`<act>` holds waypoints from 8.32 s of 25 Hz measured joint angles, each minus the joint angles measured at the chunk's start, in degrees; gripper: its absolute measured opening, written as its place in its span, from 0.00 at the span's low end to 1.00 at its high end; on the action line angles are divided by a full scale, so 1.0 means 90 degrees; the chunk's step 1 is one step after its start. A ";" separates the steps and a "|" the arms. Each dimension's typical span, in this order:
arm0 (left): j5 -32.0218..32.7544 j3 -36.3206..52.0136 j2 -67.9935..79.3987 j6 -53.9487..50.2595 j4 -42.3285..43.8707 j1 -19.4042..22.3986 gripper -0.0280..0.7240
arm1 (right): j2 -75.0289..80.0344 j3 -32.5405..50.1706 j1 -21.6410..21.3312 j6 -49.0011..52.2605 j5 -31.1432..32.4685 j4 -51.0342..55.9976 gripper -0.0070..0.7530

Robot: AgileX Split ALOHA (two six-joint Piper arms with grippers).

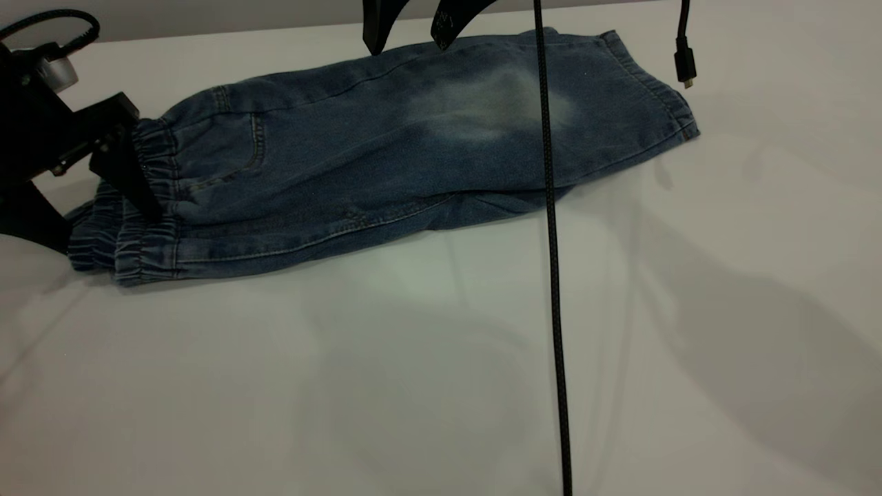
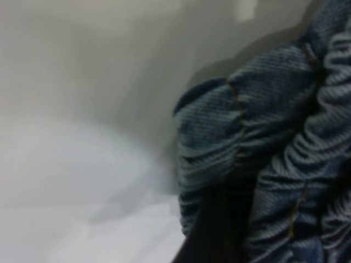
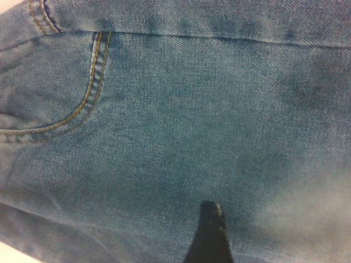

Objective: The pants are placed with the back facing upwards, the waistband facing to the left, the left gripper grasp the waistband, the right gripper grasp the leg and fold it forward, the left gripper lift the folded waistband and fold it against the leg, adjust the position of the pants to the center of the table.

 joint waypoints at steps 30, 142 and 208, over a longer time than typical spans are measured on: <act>0.0194 0.0000 -0.1830 0.0395 -0.0176 -0.0051 0.10 | 0.0903 0.0000 0.0730 -0.0324 -0.0406 0.1002 0.68; 0.2071 -0.7144 0.0251 0.1951 0.0114 -0.2595 0.79 | -0.1002 -0.1173 -0.1263 -0.0193 0.0313 -0.0186 0.60; 0.2691 -0.7190 -0.1067 0.1854 -0.0300 -0.2528 0.78 | 0.0781 0.0061 0.0534 0.7007 0.0361 0.0572 0.60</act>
